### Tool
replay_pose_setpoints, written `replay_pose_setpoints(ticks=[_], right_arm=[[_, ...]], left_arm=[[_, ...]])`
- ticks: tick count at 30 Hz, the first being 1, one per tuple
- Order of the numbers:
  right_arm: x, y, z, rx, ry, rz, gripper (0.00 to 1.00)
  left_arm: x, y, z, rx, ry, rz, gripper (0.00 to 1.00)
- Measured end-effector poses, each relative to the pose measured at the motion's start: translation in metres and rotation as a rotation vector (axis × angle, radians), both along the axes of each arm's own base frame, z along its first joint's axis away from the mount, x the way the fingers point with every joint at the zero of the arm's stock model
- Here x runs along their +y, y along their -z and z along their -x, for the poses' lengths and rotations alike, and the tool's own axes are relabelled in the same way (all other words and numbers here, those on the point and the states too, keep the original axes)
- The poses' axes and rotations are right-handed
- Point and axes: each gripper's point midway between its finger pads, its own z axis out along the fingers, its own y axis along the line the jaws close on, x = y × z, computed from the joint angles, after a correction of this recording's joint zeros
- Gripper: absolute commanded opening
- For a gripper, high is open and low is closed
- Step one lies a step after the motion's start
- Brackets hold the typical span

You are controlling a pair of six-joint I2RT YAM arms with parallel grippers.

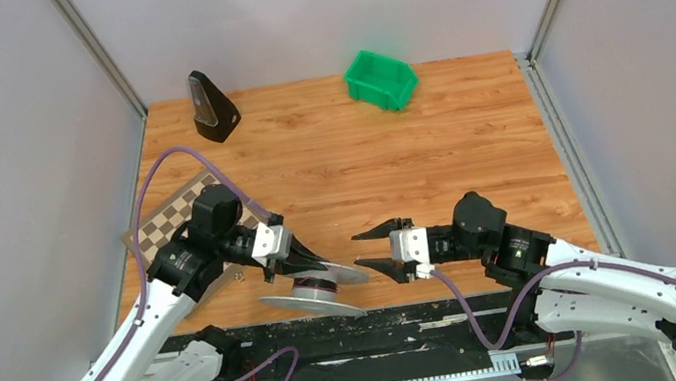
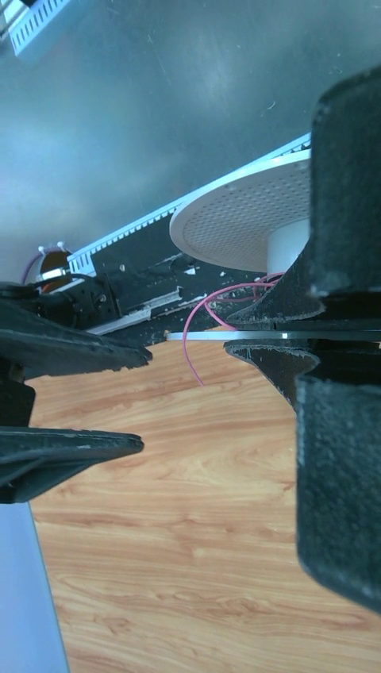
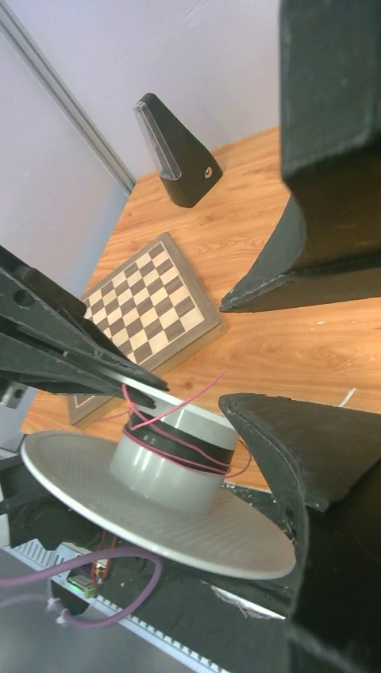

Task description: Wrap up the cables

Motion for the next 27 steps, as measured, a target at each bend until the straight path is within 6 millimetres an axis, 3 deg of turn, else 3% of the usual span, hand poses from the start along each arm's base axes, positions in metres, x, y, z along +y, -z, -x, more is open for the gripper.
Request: replay_pose_setpoints(ticks=[9,18,27], right_arm=[[0.002,0.01,0.0,-0.068,-0.03,0.04,0.45],[0.012,0.039,0.002,-0.049,-0.079,0.127,0.42],[0.015,0.039,0.006,-0.06,-0.112,0.13,0.38]], left_arm=[[0.0,-0.004,0.009,0.008,0.049,0.025,0.0],[0.0,-0.005,0.011,0.016,0.06,0.03,0.0],[-0.001,-0.004,0.01,0.027,0.066,0.027,0.0]])
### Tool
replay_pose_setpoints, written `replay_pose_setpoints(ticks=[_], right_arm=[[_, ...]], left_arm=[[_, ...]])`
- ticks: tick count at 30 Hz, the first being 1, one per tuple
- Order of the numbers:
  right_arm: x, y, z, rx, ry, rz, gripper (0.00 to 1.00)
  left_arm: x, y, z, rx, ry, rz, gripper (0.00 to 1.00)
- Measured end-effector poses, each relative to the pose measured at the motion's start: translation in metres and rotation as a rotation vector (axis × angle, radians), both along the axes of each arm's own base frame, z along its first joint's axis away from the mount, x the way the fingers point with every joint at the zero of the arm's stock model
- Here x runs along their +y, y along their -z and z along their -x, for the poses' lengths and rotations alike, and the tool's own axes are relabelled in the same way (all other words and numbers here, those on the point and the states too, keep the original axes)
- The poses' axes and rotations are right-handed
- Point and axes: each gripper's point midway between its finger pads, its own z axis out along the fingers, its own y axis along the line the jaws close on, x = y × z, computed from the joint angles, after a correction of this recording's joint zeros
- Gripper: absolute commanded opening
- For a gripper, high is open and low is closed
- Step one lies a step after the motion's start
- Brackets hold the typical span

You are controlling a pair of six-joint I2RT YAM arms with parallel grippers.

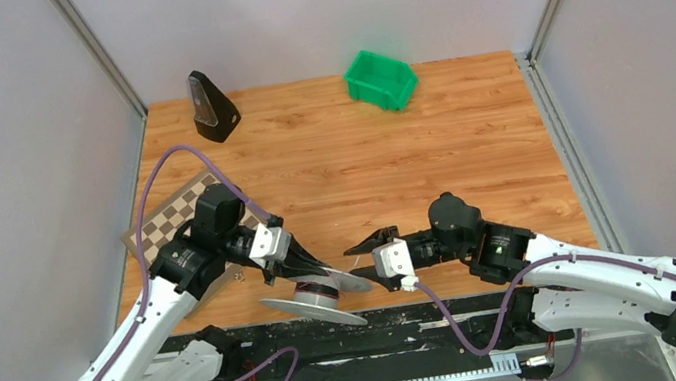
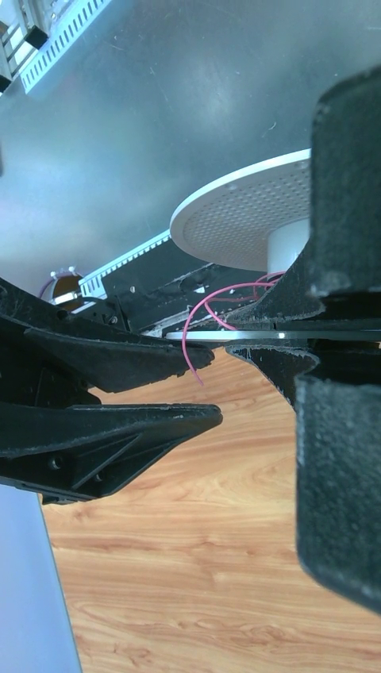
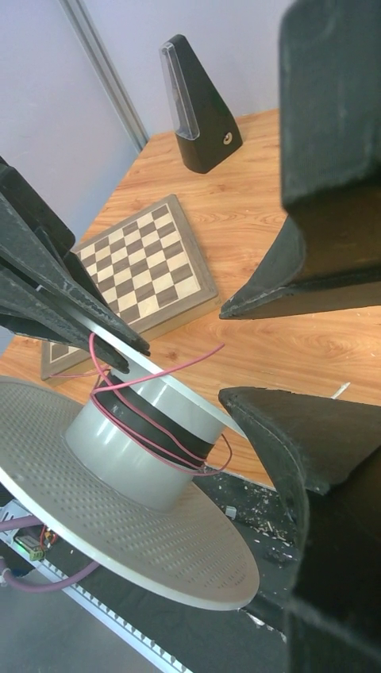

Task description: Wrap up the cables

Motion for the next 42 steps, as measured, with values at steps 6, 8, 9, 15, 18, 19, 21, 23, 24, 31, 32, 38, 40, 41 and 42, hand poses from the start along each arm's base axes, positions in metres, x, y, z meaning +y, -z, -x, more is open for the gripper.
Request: replay_pose_setpoints(ticks=[6,8,9,15,18,19,21,23,24,31,32,38,40,41,42], right_arm=[[0.001,-0.003,0.001,-0.004,-0.008,-0.009,0.38],[0.001,-0.004,0.001,-0.005,-0.009,-0.01,0.37],[0.001,-0.004,0.002,-0.005,-0.01,-0.011,0.36],[0.003,-0.01,0.004,-0.012,-0.019,-0.023,0.34],[0.003,-0.012,0.004,-0.014,-0.02,-0.026,0.28],[0.003,-0.012,0.004,-0.014,-0.022,-0.026,0.26],[0.003,-0.012,0.006,-0.014,-0.026,-0.027,0.24],[0.003,-0.013,0.007,-0.014,-0.029,-0.028,0.24],[0.003,-0.013,0.007,-0.014,-0.03,-0.029,0.24],[0.003,-0.013,0.007,-0.013,-0.033,-0.029,0.22],[0.003,-0.013,0.007,-0.014,-0.033,-0.029,0.23],[0.004,-0.012,0.007,-0.013,-0.034,-0.028,0.23],[0.005,-0.011,0.007,-0.011,-0.035,-0.025,0.23],[0.005,-0.01,0.007,-0.01,-0.035,-0.023,0.22],[0.005,-0.01,0.007,-0.009,-0.035,-0.022,0.2]], left_arm=[[-0.001,0.001,-0.001,0.009,0.002,-0.004,0.0],[-0.001,0.002,-0.001,0.01,0.002,-0.004,0.0],[-0.001,0.002,-0.001,0.01,0.002,-0.005,0.0],[-0.001,0.003,-0.002,0.021,0.002,-0.01,0.0],[-0.002,0.004,-0.002,0.024,0.003,-0.013,0.0],[-0.002,0.004,-0.002,0.025,0.002,-0.014,0.0],[-0.002,0.005,-0.003,0.029,-0.001,-0.018,0.0],[-0.002,0.006,-0.004,0.032,-0.003,-0.021,0.0],[-0.002,0.006,-0.004,0.033,-0.005,-0.022,0.0],[-0.002,0.006,-0.004,0.039,-0.009,-0.025,0.0],[-0.002,0.006,-0.004,0.041,-0.01,-0.025,0.0],[-0.002,0.006,-0.004,0.047,-0.01,-0.027,0.0],[-0.002,0.006,-0.004,0.049,-0.01,-0.027,0.0],[-0.002,0.006,-0.004,0.049,-0.01,-0.027,0.0],[-0.002,0.006,-0.004,0.049,-0.01,-0.027,0.0]])
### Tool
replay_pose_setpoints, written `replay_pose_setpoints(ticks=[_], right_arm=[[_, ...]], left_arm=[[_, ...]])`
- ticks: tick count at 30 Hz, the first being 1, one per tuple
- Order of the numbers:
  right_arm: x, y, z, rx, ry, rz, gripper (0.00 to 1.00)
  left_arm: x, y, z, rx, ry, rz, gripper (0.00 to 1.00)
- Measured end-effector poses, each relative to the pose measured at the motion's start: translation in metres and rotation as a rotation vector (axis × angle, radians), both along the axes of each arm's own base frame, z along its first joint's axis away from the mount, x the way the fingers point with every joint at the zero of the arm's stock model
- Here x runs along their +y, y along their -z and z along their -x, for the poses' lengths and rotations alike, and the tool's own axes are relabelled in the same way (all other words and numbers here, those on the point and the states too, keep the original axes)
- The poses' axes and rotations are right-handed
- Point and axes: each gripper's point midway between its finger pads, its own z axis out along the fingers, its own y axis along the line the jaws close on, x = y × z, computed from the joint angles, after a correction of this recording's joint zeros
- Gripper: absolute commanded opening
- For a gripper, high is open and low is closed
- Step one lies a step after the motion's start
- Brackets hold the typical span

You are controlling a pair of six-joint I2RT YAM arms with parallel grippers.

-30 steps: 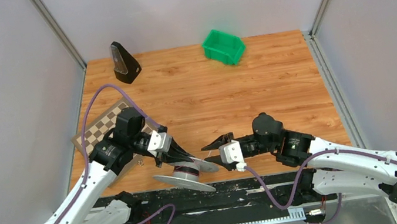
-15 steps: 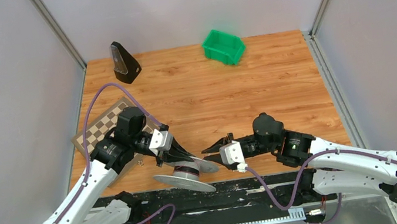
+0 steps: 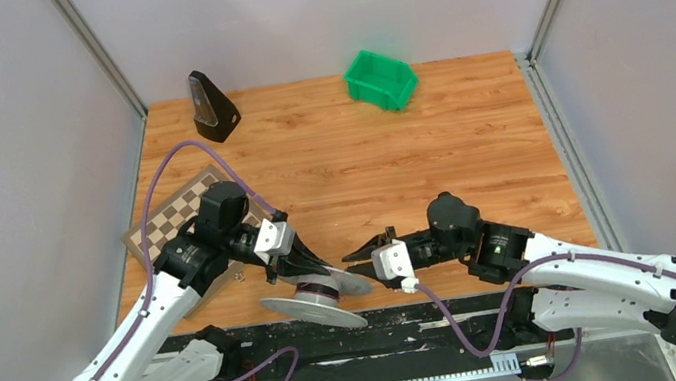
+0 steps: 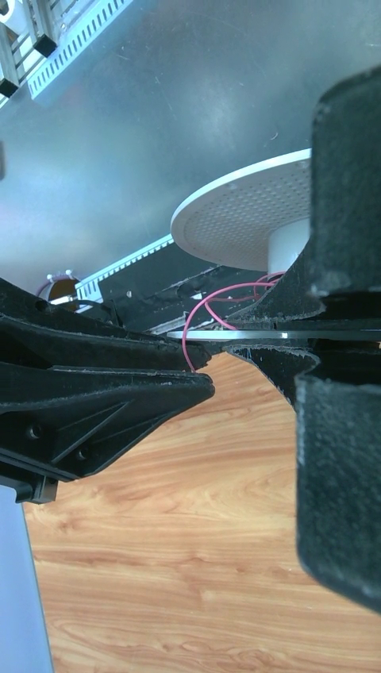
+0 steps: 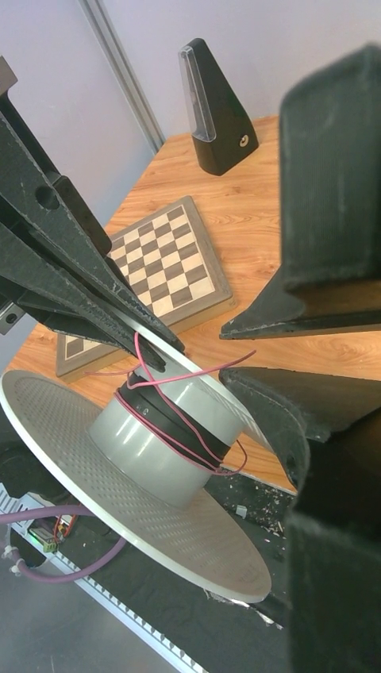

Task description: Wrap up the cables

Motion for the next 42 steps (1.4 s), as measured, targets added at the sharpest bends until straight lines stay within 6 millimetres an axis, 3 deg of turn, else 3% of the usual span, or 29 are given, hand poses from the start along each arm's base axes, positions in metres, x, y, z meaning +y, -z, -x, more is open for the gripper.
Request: replay_pose_setpoints(ticks=[4,11,17,20,31,36,42], right_arm=[[0.001,0.002,0.001,0.004,-0.005,0.004,0.0],[-0.003,-0.004,-0.001,0.032,0.032,-0.009,0.0],[-0.021,-0.036,0.006,0.085,0.073,-0.109,0.0],[-0.03,-0.043,0.008,0.134,0.101,-0.145,0.0],[-0.044,0.006,0.003,0.377,0.238,-0.132,0.0],[-0.044,0.008,-0.001,0.452,0.276,-0.191,0.0],[-0.04,0.008,-0.004,0.561,0.297,-0.277,0.0]], left_arm=[[0.0,0.0,0.0,0.0,-0.001,0.001,0.0],[-0.001,0.001,-0.007,-0.023,-0.035,-0.011,0.0],[0.0,0.002,-0.023,-0.047,-0.135,-0.041,0.0],[-0.001,0.001,-0.03,-0.034,-0.179,-0.049,0.0],[-0.001,-0.042,-0.037,-0.013,-0.315,0.057,0.0],[-0.002,-0.065,-0.037,0.031,-0.358,0.137,0.0],[-0.006,-0.069,-0.048,0.178,-0.451,0.236,0.0]])
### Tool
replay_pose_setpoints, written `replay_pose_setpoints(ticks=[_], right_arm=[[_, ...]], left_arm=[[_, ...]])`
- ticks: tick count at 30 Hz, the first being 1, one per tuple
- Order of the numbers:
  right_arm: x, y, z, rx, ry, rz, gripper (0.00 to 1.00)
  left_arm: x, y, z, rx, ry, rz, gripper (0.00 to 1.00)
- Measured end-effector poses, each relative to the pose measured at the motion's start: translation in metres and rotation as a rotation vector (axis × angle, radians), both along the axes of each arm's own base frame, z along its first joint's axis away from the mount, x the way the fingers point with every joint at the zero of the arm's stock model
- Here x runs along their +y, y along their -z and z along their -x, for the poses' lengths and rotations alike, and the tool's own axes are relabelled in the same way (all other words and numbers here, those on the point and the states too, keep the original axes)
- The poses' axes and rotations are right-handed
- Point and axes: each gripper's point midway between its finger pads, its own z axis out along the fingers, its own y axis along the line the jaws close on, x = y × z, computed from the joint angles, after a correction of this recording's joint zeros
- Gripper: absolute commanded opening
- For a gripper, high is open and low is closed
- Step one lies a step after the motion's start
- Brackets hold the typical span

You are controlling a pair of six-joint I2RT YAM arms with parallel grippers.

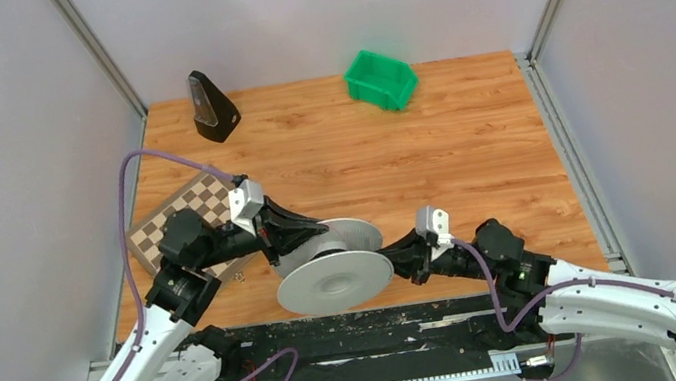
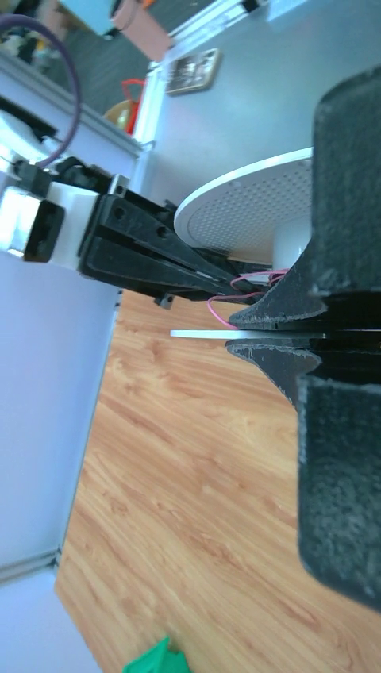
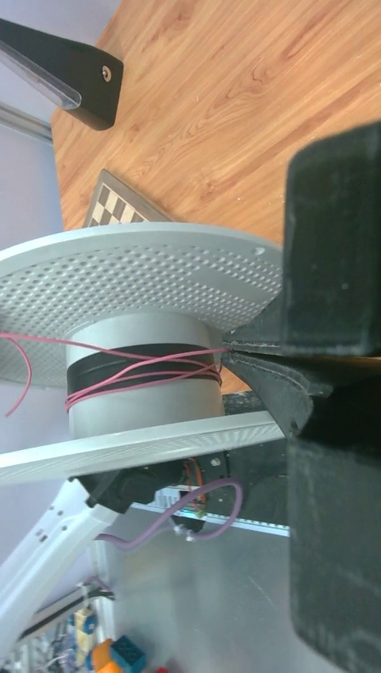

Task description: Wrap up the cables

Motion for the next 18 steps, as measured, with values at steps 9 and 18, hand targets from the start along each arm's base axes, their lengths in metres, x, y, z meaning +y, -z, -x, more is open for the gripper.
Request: replay_pose_setpoints(ticks=[9,18], right_arm=[[0.002,-0.021,-0.008,0.12,0.046,-0.199,0.0],[0.006,-0.033,-0.017,0.271,0.071,-0.347,0.0]], left_arm=[[0.012,-0.047,-0.002,0.027,-0.108,0.269,0.0],[0.02,-0.05,-0.016,0.093,-0.184,0.433,0.0]])
